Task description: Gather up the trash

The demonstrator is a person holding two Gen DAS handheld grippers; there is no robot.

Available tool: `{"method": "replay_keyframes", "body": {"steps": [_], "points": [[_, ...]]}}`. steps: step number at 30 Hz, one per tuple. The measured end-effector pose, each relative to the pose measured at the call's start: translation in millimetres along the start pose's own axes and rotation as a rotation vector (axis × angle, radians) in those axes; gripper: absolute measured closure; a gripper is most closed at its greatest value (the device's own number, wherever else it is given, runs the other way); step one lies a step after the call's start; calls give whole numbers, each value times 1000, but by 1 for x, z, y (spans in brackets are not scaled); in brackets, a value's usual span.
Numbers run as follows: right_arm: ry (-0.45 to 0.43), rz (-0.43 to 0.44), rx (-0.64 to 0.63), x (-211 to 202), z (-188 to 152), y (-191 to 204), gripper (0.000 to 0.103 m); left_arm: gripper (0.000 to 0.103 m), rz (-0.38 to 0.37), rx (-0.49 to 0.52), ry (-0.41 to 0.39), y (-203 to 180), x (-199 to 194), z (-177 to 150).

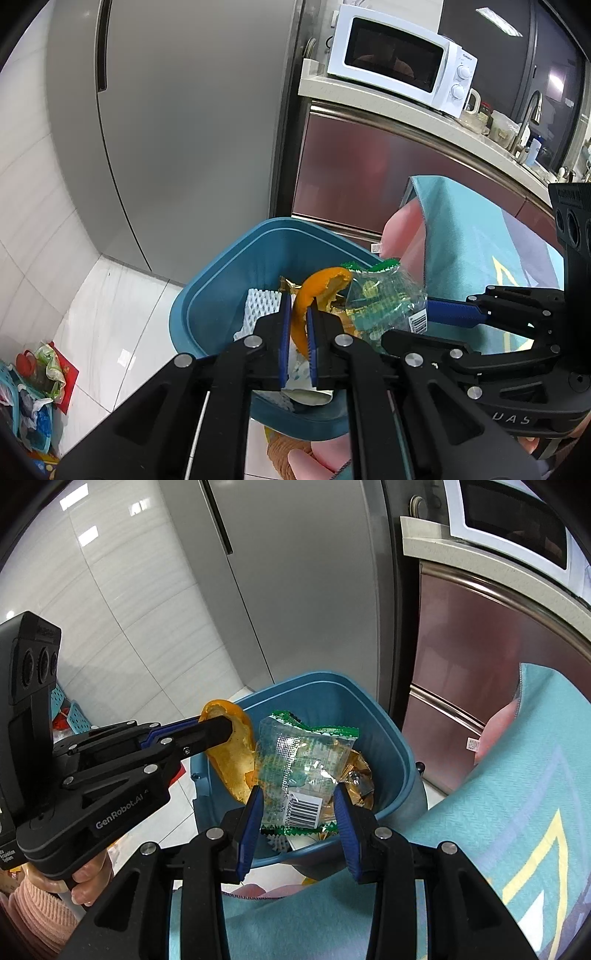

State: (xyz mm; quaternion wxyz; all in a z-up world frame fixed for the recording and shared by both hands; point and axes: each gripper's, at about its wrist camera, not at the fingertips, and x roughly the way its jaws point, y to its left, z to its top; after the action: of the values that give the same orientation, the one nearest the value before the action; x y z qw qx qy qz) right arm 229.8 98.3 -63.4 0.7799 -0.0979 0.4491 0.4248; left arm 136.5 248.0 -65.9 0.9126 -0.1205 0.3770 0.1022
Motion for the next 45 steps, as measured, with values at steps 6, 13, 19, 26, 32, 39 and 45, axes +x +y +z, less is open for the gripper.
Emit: {"method": "replay_keyframes", "body": {"steps": [6, 13, 19, 26, 32, 39, 45], "points": [[21, 1, 18, 7, 5, -1, 64, 93, -2, -27, 26, 10, 11, -2], [46, -1, 42, 16, 11, -3, 61, 92, 4, -34, 50, 14, 20, -8], [47, -3, 52, 16, 9, -2, 61, 89, -7, -42, 71, 16, 27, -13], [29, -1, 68, 8, 3, -6, 58, 68, -8, -51, 81, 19, 29, -19], [-26, -25, 59, -14, -7, -5, 45, 41, 10, -55, 43, 20, 18, -19], [-110, -58, 42, -54, -29, -1, 38, 33, -10, -32, -31, 13, -18, -21], [-238, -126, 27, -105, -59, 5, 21, 7, -38, 28, -156, -11, -68, -31]]}}
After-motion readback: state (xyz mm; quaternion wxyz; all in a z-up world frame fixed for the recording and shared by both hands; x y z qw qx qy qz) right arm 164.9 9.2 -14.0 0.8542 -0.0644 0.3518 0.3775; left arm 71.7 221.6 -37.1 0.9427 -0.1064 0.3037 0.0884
